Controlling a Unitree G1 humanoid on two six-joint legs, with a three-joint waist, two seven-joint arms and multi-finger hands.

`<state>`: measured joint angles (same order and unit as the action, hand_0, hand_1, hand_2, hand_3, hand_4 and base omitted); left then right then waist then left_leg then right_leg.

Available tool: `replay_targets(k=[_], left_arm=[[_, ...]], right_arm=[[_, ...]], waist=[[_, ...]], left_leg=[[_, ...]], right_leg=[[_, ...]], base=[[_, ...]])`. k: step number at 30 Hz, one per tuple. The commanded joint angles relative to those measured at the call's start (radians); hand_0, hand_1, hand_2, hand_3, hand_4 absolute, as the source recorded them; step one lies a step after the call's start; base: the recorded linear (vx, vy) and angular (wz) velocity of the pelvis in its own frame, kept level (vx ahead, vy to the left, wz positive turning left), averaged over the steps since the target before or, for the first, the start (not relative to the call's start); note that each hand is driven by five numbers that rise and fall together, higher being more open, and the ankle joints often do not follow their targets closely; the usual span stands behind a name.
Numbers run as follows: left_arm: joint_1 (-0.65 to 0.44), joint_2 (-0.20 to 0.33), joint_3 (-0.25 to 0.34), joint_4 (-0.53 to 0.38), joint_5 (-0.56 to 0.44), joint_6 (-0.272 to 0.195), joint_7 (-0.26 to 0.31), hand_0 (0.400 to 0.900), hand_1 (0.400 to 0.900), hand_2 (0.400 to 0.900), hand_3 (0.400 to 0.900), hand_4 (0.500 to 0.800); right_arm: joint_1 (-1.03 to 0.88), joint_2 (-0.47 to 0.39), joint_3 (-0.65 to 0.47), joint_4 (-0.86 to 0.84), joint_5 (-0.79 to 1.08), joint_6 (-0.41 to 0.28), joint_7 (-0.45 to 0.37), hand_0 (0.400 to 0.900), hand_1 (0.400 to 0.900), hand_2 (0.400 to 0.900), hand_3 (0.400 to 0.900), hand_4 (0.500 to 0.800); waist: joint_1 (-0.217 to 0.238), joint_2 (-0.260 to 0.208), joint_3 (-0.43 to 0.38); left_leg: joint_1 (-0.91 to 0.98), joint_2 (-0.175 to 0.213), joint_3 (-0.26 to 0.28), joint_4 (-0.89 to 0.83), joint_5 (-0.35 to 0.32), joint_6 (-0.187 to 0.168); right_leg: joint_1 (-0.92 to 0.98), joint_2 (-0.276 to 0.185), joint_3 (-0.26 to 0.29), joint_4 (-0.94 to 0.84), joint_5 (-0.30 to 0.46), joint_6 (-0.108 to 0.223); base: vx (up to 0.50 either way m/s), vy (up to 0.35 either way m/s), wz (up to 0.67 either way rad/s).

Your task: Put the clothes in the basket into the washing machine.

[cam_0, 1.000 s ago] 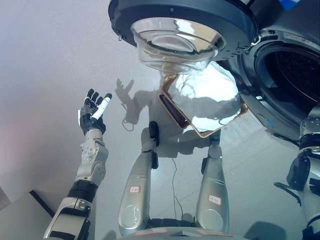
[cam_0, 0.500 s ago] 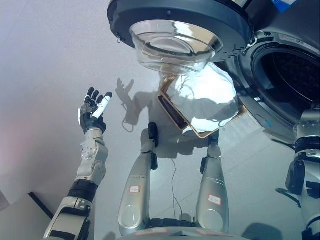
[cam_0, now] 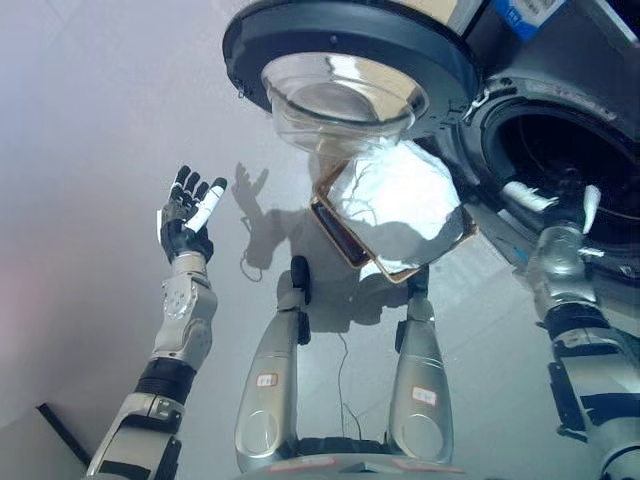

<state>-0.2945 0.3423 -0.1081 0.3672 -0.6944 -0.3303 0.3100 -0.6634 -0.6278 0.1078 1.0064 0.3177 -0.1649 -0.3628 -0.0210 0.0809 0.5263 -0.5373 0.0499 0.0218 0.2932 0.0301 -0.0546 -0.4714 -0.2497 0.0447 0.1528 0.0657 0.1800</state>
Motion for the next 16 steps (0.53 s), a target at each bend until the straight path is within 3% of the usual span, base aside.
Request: replay_targets(k=[1, 6, 9, 16], left_arm=[[0.010, 0.024, 0.032, -0.018, 0.059, -0.077, -0.018, 0.900, 0.900, 0.900, 0.900, 0.800], [0.026, 0.028, 0.030, 0.003, 0.087, -0.060, -0.031, 0.900, 0.900, 0.900, 0.900, 0.800], [0.036, 0.032, 0.027, 0.067, 0.135, -0.044, -0.049, 0.900, 0.900, 0.900, 0.900, 0.800], [0.074, 0.019, 0.053, 0.133, 0.169, -0.022, -0.056, 0.900, 0.900, 0.900, 0.900, 0.800]], right_arm=[[0.053, -0.008, 0.064, 0.020, -0.124, -0.004, -0.034, 0.900, 0.900, 0.900, 0.900, 0.800], [0.127, 0.045, 0.082, 0.003, -0.219, 0.016, -0.029, 0.900, 0.900, 0.900, 0.900, 0.800], [0.205, 0.080, 0.101, -0.020, -0.314, 0.023, -0.014, 0.900, 0.900, 0.900, 0.900, 0.800], [0.349, 0.183, 0.053, -0.040, -0.272, -0.001, 0.013, 0.900, 0.900, 0.900, 0.900, 0.800]], waist=[[0.010, -0.039, -0.132], [0.009, -0.069, -0.162], [0.006, -0.099, -0.200], [0.004, -0.128, -0.258]], left_leg=[[-0.008, 0.077, -0.090, -0.031, 0.026, -0.084], [0.055, 0.090, -0.090, -0.038, 0.013, -0.080], [0.116, 0.101, -0.094, -0.047, 0.002, -0.077], [0.222, 0.120, -0.097, -0.085, -0.002, -0.082]], right_leg=[[0.039, -0.012, 0.006, 0.024, 0.015, 0.009], [0.110, -0.007, -0.006, -0.005, 0.016, 0.011], [0.172, -0.003, -0.017, -0.030, 0.017, 0.015], [0.260, 0.015, -0.033, -0.053, 0.002, 0.014]], base=[[0.00, 0.000, 0.00], [0.05, 0.001, -0.03], [0.07, -0.016, 0.01], [0.07, -0.020, 0.03]])
